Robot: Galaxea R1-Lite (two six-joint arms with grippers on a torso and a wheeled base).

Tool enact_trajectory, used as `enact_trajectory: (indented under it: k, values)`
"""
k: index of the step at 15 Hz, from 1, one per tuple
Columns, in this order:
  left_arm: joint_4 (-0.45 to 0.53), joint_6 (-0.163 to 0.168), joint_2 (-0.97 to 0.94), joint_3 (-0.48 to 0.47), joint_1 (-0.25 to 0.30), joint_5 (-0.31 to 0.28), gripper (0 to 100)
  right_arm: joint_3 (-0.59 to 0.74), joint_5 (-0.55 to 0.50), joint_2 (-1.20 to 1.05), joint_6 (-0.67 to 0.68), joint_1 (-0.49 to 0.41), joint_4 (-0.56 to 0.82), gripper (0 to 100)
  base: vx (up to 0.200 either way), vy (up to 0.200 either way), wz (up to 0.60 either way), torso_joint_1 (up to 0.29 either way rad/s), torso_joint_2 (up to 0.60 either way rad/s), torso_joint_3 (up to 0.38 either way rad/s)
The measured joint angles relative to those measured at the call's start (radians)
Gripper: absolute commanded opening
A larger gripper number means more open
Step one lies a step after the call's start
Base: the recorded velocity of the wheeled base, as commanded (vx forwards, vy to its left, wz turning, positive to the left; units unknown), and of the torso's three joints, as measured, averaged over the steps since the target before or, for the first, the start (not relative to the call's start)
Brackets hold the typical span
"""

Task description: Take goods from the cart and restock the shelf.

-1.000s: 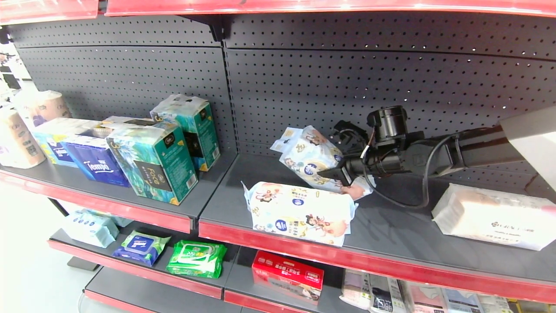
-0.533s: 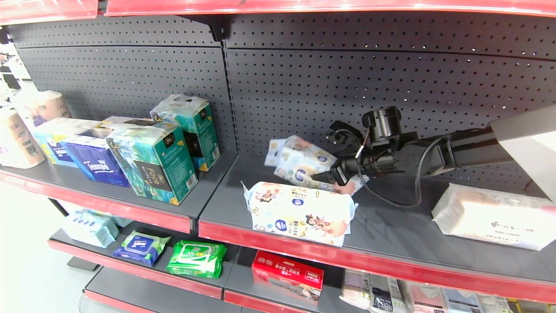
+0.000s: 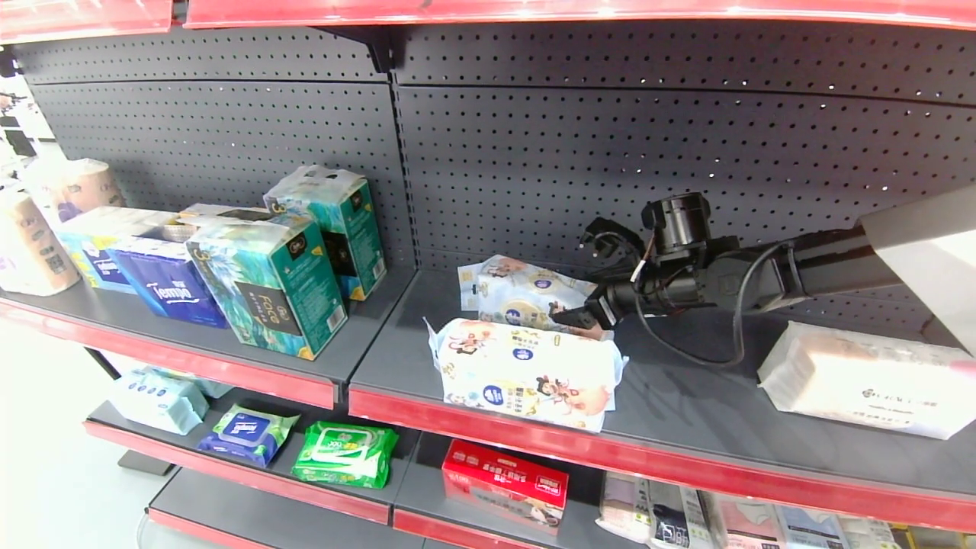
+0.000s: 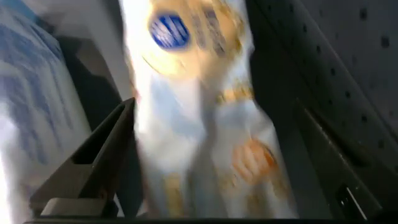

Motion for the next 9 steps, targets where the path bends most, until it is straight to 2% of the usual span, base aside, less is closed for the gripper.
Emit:
enact_trajectory:
  k: [9]
  values:
    - [0.0, -0.004, 0.0, 0.0, 0.0, 0.0, 100, 0.064, -0.022, -0.036, 0.004, -0.04, -0.007, 100, 0.0, 0.0, 0.0, 0.0, 0.0, 0.0]
